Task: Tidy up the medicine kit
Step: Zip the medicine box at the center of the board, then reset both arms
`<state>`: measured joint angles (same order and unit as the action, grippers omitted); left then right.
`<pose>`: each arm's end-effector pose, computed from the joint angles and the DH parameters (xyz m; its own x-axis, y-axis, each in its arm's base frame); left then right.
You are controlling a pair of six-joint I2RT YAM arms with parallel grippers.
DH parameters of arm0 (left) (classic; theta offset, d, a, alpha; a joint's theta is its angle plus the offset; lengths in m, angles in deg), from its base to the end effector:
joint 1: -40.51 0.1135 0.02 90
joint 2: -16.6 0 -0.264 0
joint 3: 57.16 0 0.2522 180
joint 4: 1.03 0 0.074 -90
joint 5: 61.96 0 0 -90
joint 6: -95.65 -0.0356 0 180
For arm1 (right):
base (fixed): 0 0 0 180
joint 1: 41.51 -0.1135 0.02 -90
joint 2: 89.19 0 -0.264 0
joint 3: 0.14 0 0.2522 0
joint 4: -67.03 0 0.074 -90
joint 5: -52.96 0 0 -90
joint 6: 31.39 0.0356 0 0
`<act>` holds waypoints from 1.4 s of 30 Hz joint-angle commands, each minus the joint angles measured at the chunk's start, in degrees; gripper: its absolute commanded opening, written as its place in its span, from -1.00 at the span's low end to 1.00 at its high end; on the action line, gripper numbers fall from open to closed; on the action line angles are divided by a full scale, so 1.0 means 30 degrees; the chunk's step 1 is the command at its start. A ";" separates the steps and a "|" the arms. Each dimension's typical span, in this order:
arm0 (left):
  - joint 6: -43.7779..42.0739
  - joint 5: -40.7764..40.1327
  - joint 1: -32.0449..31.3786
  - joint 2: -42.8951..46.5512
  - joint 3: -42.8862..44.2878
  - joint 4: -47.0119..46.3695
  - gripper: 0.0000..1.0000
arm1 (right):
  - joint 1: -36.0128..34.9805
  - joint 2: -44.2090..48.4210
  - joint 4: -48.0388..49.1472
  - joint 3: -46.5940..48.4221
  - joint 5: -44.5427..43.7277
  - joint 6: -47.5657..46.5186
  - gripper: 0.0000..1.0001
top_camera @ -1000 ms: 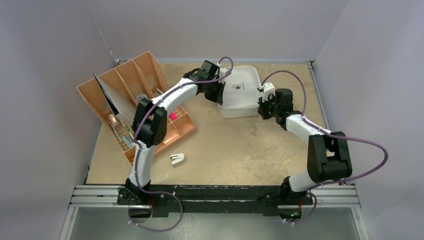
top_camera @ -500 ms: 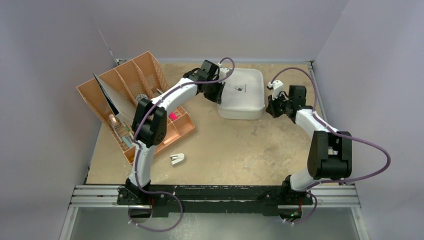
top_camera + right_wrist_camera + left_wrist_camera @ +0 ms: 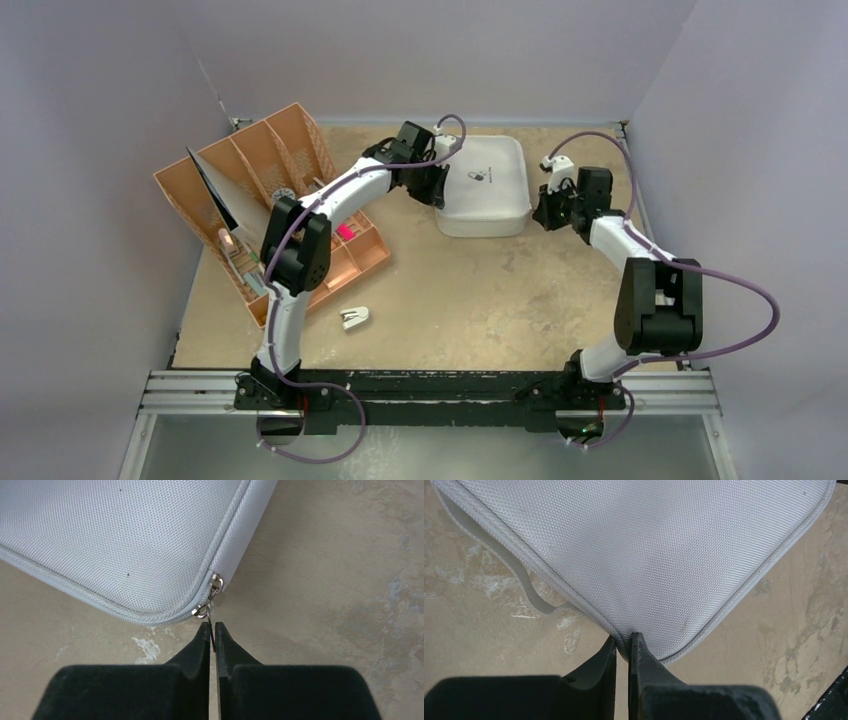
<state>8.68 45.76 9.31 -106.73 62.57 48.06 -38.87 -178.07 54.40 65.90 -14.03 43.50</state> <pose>0.4068 -0.2590 0.2324 -0.7138 0.3734 -0.5925 0.6144 0.7400 -0.2738 0.3345 -0.0015 0.2176 -0.4878 -0.2177 -0.8454 -0.4172 0.9088 0.0067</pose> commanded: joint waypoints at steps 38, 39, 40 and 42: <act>0.5718 0.1961 0.0701 0.4692 0.1913 0.1658 0.51 | -0.0057 0.7137 -1.0246 0.5877 -0.4787 1.3158 0.98; 0.5680 0.1747 0.0717 0.5246 0.1725 0.1577 0.53 | -0.0058 0.7308 -1.0486 0.5880 -0.3613 1.3337 0.98; 0.5650 0.1489 0.0712 0.5751 0.1555 0.1508 0.55 | -0.0135 0.7439 -1.0487 0.5785 -0.1829 1.3158 0.98; 0.5516 0.1143 0.0732 0.6858 0.1212 0.1506 0.61 | -0.0651 0.7653 -1.0556 0.5674 0.0225 1.2925 0.98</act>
<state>24.74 51.72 10.97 -95.82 67.25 54.44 -38.98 -157.15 27.27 81.04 -25.83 78.29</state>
